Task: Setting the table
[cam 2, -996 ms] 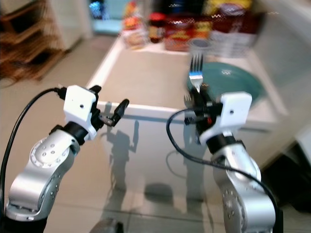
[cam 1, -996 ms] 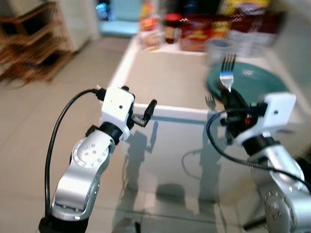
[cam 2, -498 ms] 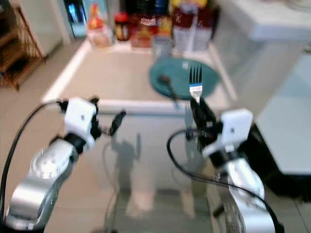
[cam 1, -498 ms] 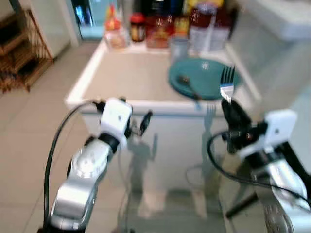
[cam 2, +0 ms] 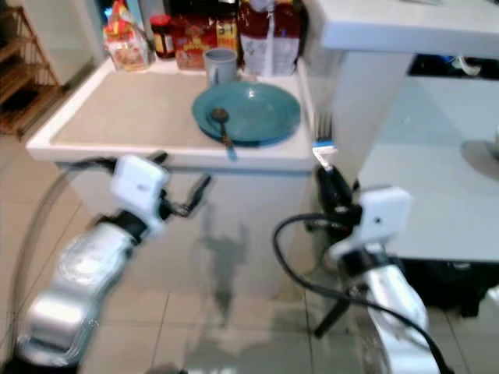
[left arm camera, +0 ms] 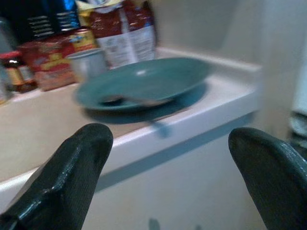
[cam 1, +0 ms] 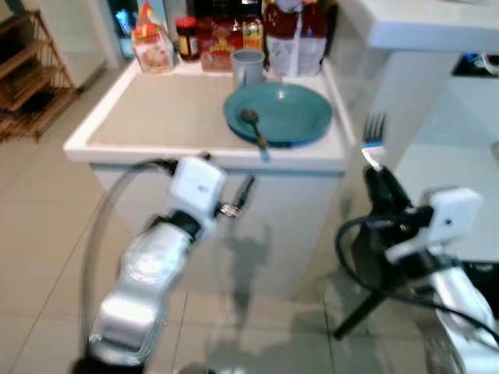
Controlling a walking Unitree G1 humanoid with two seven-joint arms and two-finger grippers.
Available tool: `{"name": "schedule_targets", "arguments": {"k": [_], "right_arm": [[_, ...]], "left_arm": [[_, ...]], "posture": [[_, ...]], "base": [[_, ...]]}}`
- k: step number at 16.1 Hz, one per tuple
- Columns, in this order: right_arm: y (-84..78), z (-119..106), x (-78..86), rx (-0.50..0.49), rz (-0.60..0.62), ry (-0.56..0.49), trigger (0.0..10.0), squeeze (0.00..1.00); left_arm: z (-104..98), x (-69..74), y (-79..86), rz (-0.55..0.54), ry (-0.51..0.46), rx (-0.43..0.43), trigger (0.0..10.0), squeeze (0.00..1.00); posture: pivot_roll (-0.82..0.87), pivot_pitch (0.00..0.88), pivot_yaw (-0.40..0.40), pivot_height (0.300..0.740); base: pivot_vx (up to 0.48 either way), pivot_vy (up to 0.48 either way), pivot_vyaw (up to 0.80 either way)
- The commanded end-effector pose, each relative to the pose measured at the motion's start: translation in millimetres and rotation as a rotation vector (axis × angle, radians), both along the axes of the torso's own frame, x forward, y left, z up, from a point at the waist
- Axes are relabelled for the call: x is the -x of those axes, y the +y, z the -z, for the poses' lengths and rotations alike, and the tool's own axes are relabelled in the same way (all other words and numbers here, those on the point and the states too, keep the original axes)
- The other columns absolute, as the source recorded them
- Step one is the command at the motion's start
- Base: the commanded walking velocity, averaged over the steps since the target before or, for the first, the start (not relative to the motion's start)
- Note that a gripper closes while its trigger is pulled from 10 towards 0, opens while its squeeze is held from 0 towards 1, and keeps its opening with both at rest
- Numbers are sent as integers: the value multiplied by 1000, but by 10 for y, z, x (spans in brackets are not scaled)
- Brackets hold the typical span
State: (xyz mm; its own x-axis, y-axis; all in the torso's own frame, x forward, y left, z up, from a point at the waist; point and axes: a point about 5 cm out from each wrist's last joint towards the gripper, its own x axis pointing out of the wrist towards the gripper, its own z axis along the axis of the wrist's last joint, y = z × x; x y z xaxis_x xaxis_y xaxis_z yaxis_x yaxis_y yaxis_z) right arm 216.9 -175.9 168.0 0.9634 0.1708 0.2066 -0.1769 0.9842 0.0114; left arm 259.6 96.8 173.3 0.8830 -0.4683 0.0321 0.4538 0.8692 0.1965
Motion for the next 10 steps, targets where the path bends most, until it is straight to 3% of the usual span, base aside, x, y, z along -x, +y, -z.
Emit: {"name": "schedule_targets", "arguments": {"k": [1,3,4,10], "right_arm": [[-3,-33,-9,-9,4,-30,10000,0],[-35,-3,-3,-5,15,-25,10000,0],[-70,8,5,-52,38,-26,10000,0],[-115,73,92,-53,70,2,10000,0]], "left_arm": [[-55,-31,42,-13,-35,-25,10000,86],[-56,-36,32,-7,-37,-26,10000,86],[-57,-40,32,-2,-40,-32,10000,86],[-22,-22,-7,25,-31,-34,10000,86]], "posture": [[12,30,1,740],[9,27,3,740],[8,24,5,740],[-16,28,27,740]], "base": [[0,-330,800],[0,-332,800],[0,-330,0],[0,-332,0]]}}
